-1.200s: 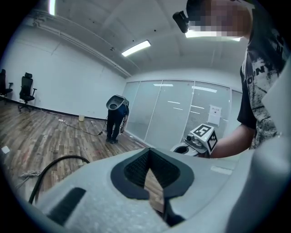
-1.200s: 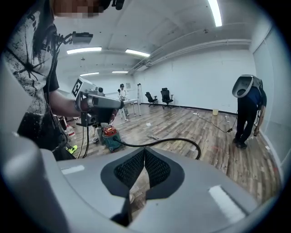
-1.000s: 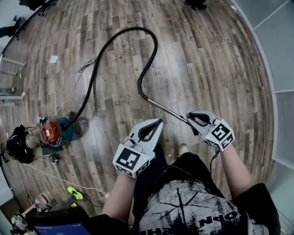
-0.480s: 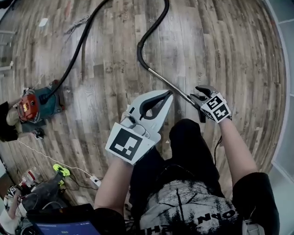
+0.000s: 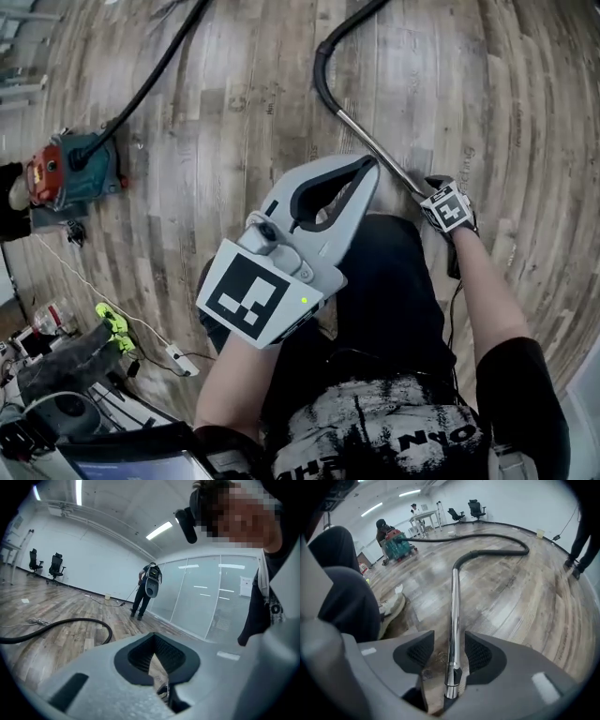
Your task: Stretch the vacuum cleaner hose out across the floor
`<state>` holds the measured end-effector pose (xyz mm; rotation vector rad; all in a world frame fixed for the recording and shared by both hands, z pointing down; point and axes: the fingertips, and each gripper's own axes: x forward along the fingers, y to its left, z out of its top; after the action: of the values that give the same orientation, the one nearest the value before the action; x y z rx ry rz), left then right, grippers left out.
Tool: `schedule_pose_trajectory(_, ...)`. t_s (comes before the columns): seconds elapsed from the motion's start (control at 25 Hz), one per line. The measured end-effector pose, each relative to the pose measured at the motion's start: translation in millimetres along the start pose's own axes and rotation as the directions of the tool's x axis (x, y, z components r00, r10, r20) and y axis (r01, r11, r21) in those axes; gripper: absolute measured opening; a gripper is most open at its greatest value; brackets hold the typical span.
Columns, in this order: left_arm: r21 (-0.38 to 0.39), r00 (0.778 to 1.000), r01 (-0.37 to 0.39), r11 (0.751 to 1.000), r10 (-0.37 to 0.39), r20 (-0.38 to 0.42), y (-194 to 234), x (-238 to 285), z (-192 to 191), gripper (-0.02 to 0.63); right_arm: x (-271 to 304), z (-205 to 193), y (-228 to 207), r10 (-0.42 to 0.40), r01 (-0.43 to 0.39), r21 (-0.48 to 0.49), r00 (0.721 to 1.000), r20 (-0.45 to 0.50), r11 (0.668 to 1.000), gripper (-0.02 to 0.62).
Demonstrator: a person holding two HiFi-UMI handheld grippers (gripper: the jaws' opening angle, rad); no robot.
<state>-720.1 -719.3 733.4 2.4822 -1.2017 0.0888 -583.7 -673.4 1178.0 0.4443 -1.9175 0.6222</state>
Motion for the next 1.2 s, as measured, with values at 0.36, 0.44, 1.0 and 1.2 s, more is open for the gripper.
schedule_pose_trajectory(0.36, 0.044, 0.987, -0.114, 0.993, 0.118, -0.109, -5.4, -24.6, -56.9, 0.0, 92.4, -49.2, -17.3, -0.022, 0.019, -0.02, 0.991, -0.129, 1.0, 0.204)
schedule_pose_trajectory(0.44, 0.04, 0.986, -0.124, 0.991, 0.128, -0.109, -11.2, -36.5, -65.0, 0.0, 102.1, -55.8, -16.1, -0.049, 0.045, -0.03, 0.987, -0.153, 0.999, 0.192)
schedule_pose_trajectory(1.0, 0.034, 0.966, -0.223, 0.974, 0.225, -0.128, -7.5, -63.1, -93.6, 0.0, 104.0, -58.5, -15.0, -0.056, 0.058, 0.009, 0.986, -0.159, 0.998, 0.178)
schedule_pose_trajectory(1.2, 0.052, 0.957, -0.219, 0.974, 0.225, -0.184, 9.3, -49.8, -121.2, 0.0, 75.2, -54.7, -11.7, -0.045, 0.047, 0.01, 0.987, -0.153, 0.999, 0.178)
